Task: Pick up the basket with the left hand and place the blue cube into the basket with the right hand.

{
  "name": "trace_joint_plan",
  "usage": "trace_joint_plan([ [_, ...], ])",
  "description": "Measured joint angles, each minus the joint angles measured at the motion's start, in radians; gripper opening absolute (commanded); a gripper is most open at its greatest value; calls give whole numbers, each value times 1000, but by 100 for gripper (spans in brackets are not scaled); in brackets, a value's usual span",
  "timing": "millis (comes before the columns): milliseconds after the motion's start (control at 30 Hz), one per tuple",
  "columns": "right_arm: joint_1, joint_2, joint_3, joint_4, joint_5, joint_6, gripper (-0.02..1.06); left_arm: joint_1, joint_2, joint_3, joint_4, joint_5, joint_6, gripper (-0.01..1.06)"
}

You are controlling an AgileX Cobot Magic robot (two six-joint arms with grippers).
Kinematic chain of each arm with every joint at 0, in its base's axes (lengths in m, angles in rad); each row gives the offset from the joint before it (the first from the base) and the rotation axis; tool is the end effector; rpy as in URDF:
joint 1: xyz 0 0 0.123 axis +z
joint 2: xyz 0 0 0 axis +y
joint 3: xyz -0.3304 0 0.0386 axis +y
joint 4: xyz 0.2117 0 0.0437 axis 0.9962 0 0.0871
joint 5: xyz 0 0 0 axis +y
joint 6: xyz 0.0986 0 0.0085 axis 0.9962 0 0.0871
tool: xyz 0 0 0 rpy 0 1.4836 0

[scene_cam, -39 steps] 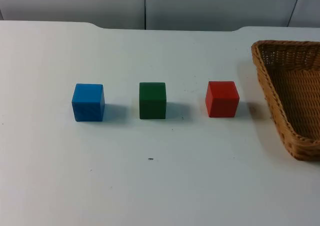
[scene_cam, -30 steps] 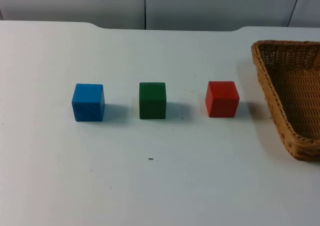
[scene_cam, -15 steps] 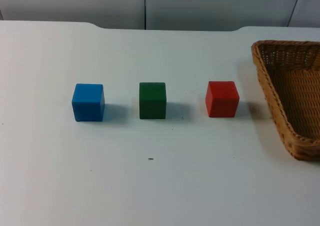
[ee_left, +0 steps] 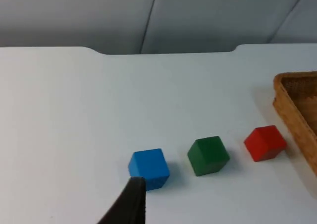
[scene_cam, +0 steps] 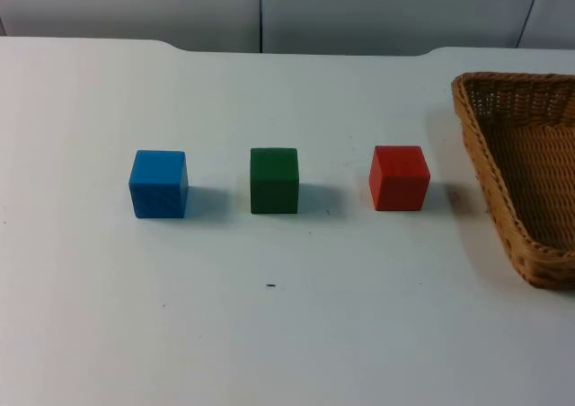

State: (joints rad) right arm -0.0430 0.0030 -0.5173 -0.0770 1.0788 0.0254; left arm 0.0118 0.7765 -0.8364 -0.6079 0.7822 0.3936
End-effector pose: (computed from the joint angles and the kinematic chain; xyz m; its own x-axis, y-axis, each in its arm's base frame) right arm -0.0800 -0.0033 0.2594 -0.4590 0.0087 -0.8884 0.0980 0.9943 -0.0409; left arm 0.0783 -0.0390 0.3919 -0.5323 -0.0656 -0.8440 0.3012 0.9171 -0.2612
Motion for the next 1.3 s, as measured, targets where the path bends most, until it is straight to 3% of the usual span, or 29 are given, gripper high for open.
trace_joint_plan([
  [533,0,0,0,0,0,0,103,-18,419,-28,-467,7,351,104],
  [833,0,0,0,0,0,0,103,-224,618,-32,-531,-141,410,104],
  [1000,0,0,0,0,0,0,103,-295,703,-73,-534,-168,410,104],
  [1300,0,0,0,0,0,0,103,-472,996,-336,-550,-177,384,104],
])
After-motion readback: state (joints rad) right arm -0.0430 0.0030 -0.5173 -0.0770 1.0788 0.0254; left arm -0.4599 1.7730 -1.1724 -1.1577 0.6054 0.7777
